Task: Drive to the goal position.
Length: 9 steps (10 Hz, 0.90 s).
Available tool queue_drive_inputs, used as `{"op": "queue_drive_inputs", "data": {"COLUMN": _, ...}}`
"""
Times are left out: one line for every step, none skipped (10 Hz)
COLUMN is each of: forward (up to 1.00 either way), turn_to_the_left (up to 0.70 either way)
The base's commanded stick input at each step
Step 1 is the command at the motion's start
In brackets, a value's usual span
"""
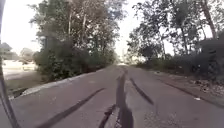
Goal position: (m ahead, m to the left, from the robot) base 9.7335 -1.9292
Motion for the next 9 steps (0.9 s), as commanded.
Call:
{"op": "queue_drive_inputs", "data": {"forward": 0.70, "turn_to_the_left": 0.00}}
{"op": "queue_drive_inputs", "data": {"forward": 0.70, "turn_to_the_left": -0.13}}
{"op": "queue_drive_inputs", "data": {"forward": 0.70, "turn_to_the_left": -0.27}}
{"op": "queue_drive_inputs", "data": {"forward": 0.70, "turn_to_the_left": -0.32}}
{"op": "queue_drive_inputs", "data": {"forward": 0.70, "turn_to_the_left": -0.28}}
{"op": "queue_drive_inputs", "data": {"forward": 0.70, "turn_to_the_left": -0.24}}
{"op": "queue_drive_inputs", "data": {"forward": 0.70, "turn_to_the_left": -0.13}}
{"op": "queue_drive_inputs", "data": {"forward": 0.70, "turn_to_the_left": 0.00}}
{"op": "queue_drive_inputs", "data": {"forward": 0.70, "turn_to_the_left": 0.00}}
